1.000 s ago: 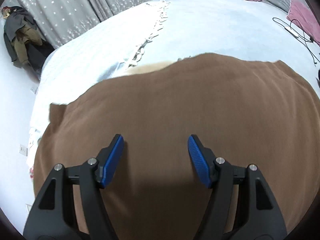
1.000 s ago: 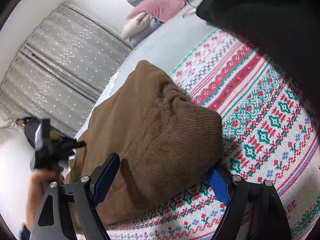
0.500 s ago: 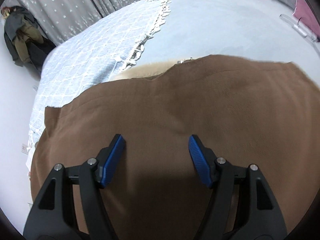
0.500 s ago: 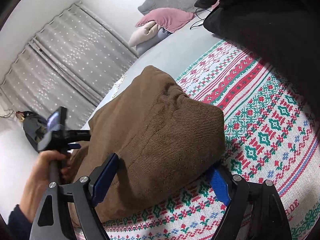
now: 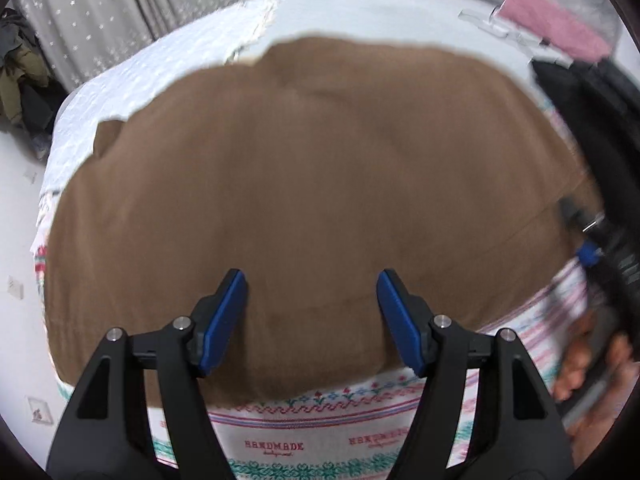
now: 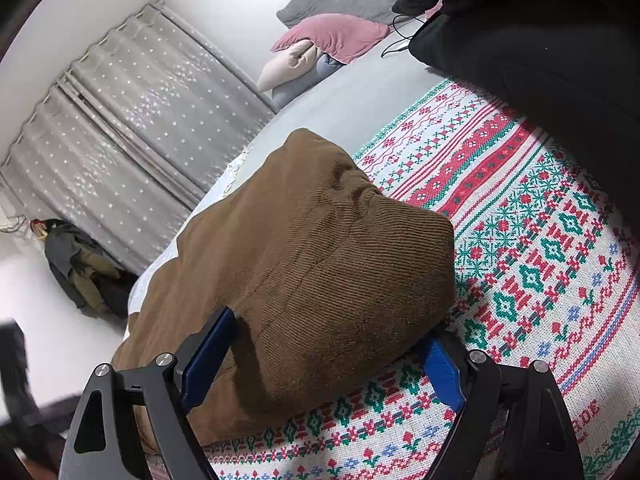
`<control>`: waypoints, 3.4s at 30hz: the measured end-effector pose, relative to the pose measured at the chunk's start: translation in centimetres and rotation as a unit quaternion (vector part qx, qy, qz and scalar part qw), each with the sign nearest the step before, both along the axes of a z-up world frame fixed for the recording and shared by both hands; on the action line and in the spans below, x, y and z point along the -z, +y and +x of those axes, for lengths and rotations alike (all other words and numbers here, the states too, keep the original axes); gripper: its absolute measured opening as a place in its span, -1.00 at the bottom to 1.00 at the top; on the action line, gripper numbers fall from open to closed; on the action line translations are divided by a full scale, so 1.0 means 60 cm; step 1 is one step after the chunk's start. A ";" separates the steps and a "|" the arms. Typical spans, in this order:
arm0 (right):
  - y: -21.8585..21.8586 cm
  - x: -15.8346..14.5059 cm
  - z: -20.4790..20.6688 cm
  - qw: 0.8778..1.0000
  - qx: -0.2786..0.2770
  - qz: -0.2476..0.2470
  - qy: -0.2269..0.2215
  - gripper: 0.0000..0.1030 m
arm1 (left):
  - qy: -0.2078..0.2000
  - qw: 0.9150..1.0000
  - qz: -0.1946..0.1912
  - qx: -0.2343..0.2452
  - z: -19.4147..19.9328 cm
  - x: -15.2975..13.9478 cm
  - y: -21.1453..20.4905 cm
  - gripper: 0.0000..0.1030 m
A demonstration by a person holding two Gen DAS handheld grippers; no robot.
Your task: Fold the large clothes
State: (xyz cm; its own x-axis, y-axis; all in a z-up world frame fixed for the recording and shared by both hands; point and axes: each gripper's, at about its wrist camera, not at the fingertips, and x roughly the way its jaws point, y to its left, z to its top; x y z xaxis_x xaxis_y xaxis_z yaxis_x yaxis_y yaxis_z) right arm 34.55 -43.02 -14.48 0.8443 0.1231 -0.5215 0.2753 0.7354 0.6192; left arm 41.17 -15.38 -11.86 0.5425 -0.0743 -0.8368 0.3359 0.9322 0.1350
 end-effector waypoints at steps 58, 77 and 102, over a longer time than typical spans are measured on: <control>0.486 -0.319 0.126 0.897 -0.118 -0.404 -0.132 -0.60 | 0.062 0.862 -0.439 -0.245 -0.059 -0.039 0.606 0.51; 0.822 -0.031 0.101 0.730 -0.388 -0.555 -0.091 -0.49 | 0.068 0.827 -0.483 -0.279 -0.050 -0.014 0.655 0.51; 0.481 -0.172 0.100 0.912 -0.331 -0.236 -0.045 0.04 | -0.004 0.895 -0.388 -0.221 -0.021 -0.062 0.509 0.51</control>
